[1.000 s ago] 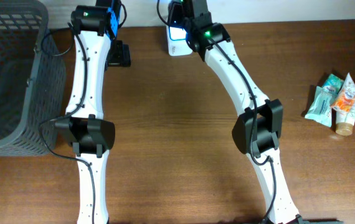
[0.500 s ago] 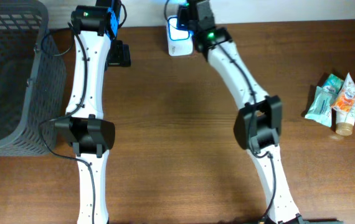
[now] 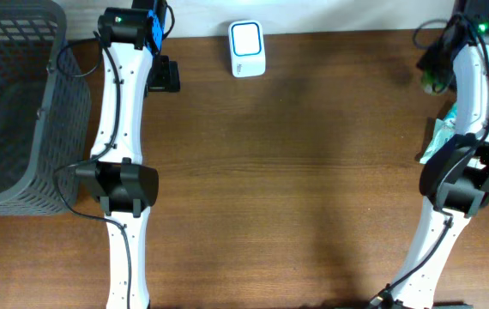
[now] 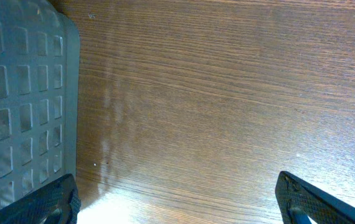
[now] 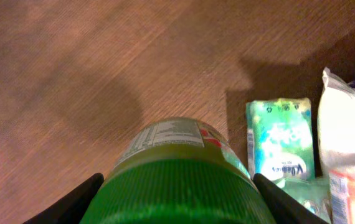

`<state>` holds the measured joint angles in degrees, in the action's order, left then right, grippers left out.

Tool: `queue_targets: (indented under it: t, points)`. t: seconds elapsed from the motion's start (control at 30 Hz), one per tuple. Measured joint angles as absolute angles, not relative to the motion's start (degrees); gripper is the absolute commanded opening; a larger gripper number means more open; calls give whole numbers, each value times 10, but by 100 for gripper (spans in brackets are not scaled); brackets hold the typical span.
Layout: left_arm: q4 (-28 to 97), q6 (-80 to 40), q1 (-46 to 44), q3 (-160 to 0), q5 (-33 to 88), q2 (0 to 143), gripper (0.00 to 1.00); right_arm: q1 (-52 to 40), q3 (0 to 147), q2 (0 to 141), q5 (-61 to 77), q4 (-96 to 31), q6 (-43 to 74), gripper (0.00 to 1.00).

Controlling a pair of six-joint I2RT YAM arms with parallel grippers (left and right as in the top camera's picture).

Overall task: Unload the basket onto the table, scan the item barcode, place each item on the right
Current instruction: 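Carry the jar right and set it down beside the other items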

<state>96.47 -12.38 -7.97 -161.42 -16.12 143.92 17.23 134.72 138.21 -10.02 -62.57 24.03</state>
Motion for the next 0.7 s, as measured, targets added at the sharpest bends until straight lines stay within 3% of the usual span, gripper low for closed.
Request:
queue_targets:
  t: [0.07, 0.1, 0.13, 0.37, 0.5, 0.57, 0.63, 0.7]
  points:
    - [965, -124, -80, -1614, -161, 1439, 99, 183, 1290, 1382, -100, -597, 241, 70]
    - [965, -124, -80, -1614, -161, 1439, 99, 185, 1268, 1383, -100, -593, 242, 90]
    - [965, -124, -80, -1614, -161, 1439, 99, 187, 1264, 1383, -100, -591, 241, 99]
    - [964, -124, -80, -1614, -161, 1439, 99, 188, 1269, 1364, -99, -637, 239, 99]
    - [965, -124, -80, -1614, -161, 1439, 99, 188, 1322, 1232, -98, -691, 239, 100]
    - [964, -124, -80, -1614, -161, 1439, 99, 188, 1344, 1120, -94, -732, 239, 67]
    - [965, -124, -80, -1614, -161, 1439, 99, 188, 1351, 1080, -65, -788, 239, 22]
    - [965, -124, -80, -1614, -161, 1439, 99, 188, 1348, 1086, -23, -855, 241, 4]
